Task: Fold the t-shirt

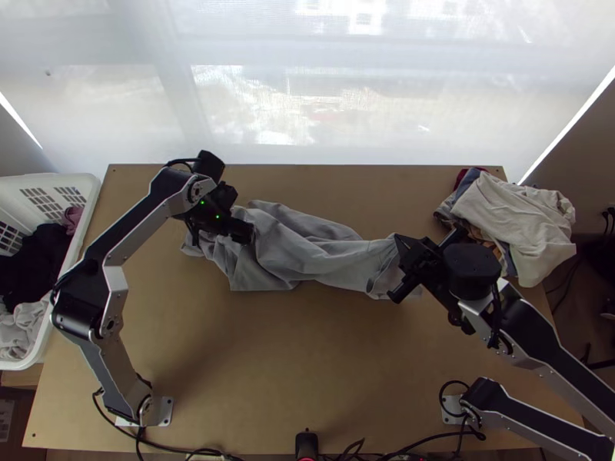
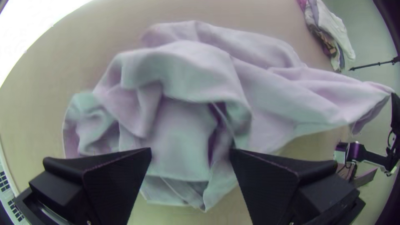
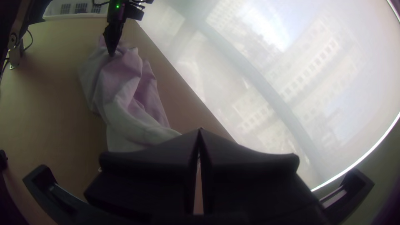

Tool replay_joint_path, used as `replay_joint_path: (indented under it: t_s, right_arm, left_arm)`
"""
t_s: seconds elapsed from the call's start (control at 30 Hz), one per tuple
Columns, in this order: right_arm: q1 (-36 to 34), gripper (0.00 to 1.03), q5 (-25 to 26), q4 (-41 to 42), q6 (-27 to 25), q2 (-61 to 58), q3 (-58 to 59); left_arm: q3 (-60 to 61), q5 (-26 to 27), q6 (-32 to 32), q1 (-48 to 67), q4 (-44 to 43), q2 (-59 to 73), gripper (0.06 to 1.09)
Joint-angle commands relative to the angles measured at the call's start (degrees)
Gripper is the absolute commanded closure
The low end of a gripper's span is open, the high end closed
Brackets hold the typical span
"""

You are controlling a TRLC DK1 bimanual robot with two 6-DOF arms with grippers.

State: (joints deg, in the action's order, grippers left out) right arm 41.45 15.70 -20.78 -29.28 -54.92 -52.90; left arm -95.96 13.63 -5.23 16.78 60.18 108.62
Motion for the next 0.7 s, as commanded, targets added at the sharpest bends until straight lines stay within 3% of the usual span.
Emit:
replay_joint_path:
  t_s: [0.0,0.67]
  right_arm:
    - [-0.2,1.0,0.0,0.7,-0.1,-0.1,0.4]
    - [-0.2,1.0,0.0,0.6,0.0,2.8,1.9]
  left_arm:
    - [5.8,1.9,-1.8,0.4,5.8,-6.5,0.17]
    - [0.8,1.1,1.8,3.4,-3.0,-0.9,0.12]
